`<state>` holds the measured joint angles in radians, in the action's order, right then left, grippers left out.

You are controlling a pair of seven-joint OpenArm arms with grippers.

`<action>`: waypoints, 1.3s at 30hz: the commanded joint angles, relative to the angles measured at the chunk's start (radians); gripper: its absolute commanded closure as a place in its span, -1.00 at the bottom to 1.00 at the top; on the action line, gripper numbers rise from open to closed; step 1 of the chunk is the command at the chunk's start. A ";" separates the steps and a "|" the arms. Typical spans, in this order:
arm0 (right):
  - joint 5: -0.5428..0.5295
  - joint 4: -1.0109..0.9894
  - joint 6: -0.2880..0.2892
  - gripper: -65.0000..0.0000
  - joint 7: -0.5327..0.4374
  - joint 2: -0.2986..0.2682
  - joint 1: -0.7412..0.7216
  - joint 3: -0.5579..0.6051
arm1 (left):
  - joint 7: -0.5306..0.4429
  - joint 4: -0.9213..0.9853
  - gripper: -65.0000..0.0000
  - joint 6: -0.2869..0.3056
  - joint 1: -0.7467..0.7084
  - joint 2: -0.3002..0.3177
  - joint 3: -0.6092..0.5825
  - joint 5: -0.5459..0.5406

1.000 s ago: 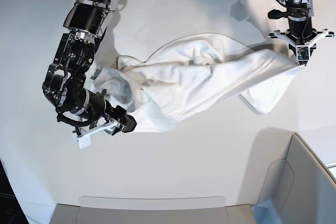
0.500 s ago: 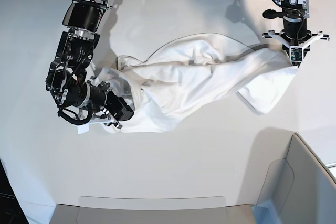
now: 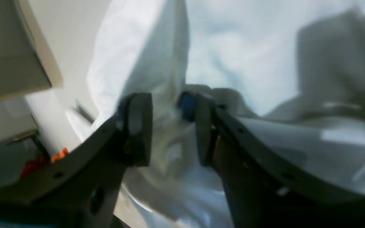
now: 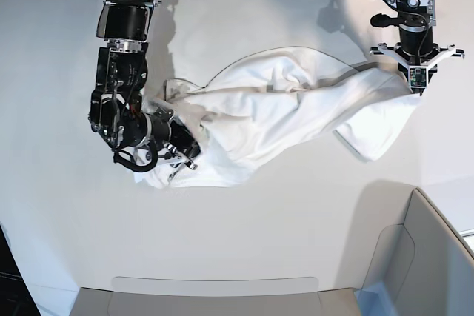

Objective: Layout the t-shirt on the table in an organized manner, then fold the t-shirt properly
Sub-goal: 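Grasp the shirt hem corner with the right gripper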

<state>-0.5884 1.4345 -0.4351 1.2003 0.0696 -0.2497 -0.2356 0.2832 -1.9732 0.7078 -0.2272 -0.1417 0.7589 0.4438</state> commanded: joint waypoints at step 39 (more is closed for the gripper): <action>-0.012 -0.028 -0.213 0.34 -0.063 -0.060 -0.127 0.293 | -0.025 0.004 1.00 -0.010 0.004 -0.002 -0.048 -0.009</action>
<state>-0.5838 1.3964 -0.6331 1.1355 0.0093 -0.3489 0.0593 0.2832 -1.9545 0.7074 -0.2272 -0.1417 0.7094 0.4438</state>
